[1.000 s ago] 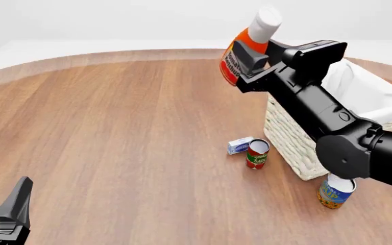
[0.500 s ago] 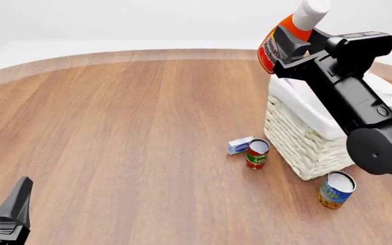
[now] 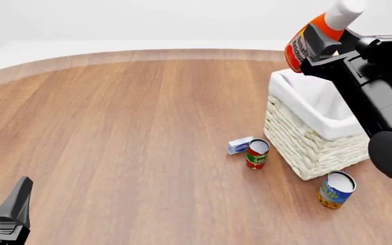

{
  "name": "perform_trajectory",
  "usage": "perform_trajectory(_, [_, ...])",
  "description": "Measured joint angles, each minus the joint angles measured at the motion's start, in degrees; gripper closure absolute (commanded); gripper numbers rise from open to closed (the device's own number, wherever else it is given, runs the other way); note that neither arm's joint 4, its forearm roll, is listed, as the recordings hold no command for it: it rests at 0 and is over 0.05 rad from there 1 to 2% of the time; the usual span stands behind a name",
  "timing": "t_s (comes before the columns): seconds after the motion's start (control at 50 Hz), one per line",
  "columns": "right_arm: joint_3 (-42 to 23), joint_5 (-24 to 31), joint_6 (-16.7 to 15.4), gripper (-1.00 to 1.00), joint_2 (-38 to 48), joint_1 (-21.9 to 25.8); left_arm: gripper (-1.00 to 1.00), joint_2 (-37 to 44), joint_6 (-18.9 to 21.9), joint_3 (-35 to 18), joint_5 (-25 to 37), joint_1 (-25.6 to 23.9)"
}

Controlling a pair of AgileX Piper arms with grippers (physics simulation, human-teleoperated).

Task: Pick up the ketchup, and put it in the basket.

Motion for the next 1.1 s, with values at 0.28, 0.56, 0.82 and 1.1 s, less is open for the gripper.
perform_trajectory(0.28, [0.98,-0.4,0.29,1.0,-0.82,-2.78,-1.0,0.0,0.0,0.0,0.0,0.0])
perform_trajectory(0.56, [2.21,-0.75,0.71,1.0,-2.11,-6.91,-1.0,0.0,0.0,0.0,0.0,0.0])
perform_trajectory(0.82, [3.4,-0.86,0.97,1.0,-2.28,-10.41,-1.0,0.0,0.0,0.0,0.0,0.0])
perform_trajectory(1.1, [4.21,-0.81,0.6,1.0,-1.48,-13.42,-1.0,0.0,0.0,0.0,0.0,0.0])
